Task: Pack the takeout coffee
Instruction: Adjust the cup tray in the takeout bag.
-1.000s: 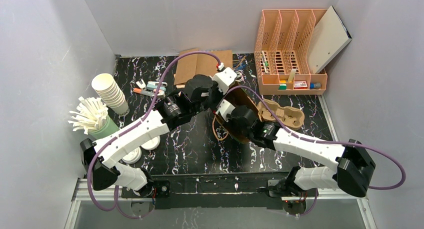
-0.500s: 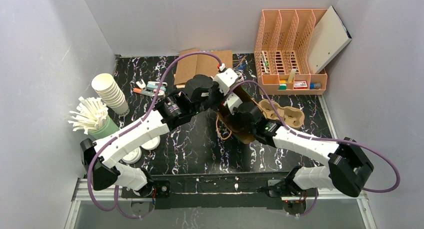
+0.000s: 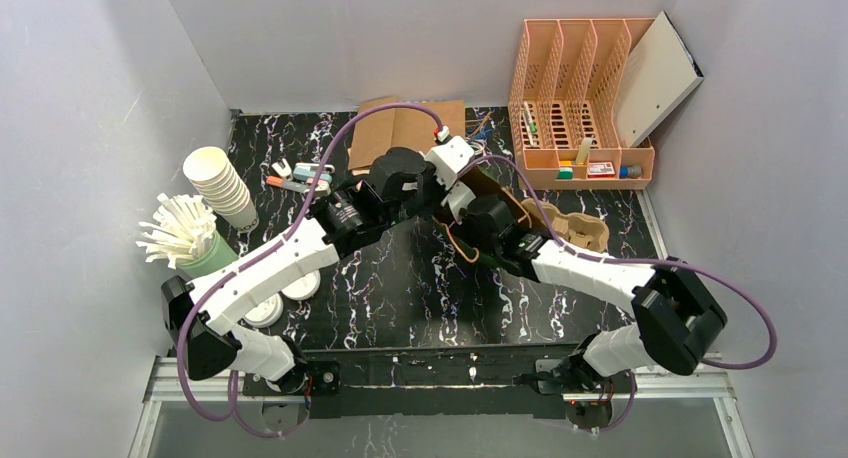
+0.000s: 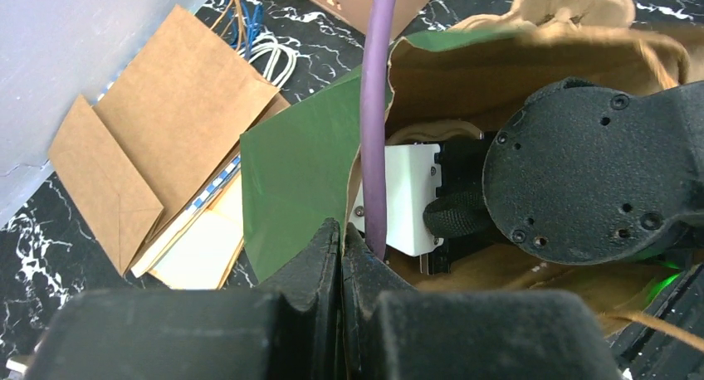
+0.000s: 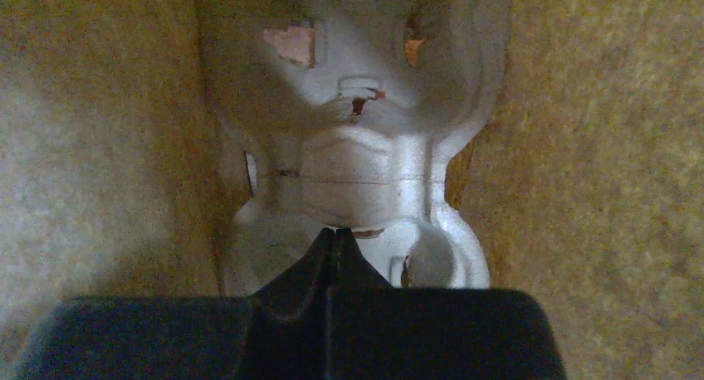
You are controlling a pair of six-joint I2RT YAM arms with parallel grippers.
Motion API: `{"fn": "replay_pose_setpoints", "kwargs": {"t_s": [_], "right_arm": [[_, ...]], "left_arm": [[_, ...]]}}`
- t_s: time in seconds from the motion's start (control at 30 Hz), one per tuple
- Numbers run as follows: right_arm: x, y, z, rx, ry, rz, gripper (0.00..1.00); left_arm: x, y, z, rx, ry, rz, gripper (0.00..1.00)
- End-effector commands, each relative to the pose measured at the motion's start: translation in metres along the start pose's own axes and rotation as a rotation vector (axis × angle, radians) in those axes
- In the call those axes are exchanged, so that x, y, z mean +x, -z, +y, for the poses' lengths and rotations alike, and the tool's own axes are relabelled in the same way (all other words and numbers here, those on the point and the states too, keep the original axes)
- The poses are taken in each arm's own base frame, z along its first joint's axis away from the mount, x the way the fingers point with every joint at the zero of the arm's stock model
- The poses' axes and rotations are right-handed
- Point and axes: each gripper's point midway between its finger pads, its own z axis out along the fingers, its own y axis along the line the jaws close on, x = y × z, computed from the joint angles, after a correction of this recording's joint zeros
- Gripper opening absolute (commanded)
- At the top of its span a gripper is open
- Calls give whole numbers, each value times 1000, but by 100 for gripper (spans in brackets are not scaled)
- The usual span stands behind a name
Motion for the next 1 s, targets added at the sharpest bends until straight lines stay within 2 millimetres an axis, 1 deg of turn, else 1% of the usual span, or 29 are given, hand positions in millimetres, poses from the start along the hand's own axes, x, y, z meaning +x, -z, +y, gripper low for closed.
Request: {"fn": "replay_pose_setpoints", "kwargs": {"t_s": [0.0,0.13,0.23,0.3,0.37,0.47,0.6,0.7,0.83,0.97], "right_arm": [[-10,-12,-7,17,-24,-2,1],[6,-12,-14,41,-22,70,1],[23,-9,-12,31,7,114,1],[32,-10,-9,15,42,125,1],[36,-12,-4,-13,78,134,1],[36,-13,3,-66,107,124,1],[30,-10,17,-161,135,104,1],[21,-5,22,-208,139,100,1],[8,6,29,-274,113,93,1],[11,16,47,-426,90,137,1]], "left_arm": [[-24,6,-14,67,10,-65,0],[-24,7,-12,62,6,-63,0],[-25,7,-14,72,5,-64,0],[-25,6,-15,74,7,-61,0],[-25,4,-13,63,14,-57,0],[-27,4,-7,32,20,-59,0],[-32,3,-4,15,-3,-67,0],[-36,2,-3,17,-23,-73,0],[-38,-1,-3,23,-47,-74,0],[-36,-3,-8,44,-96,-69,0]]}}
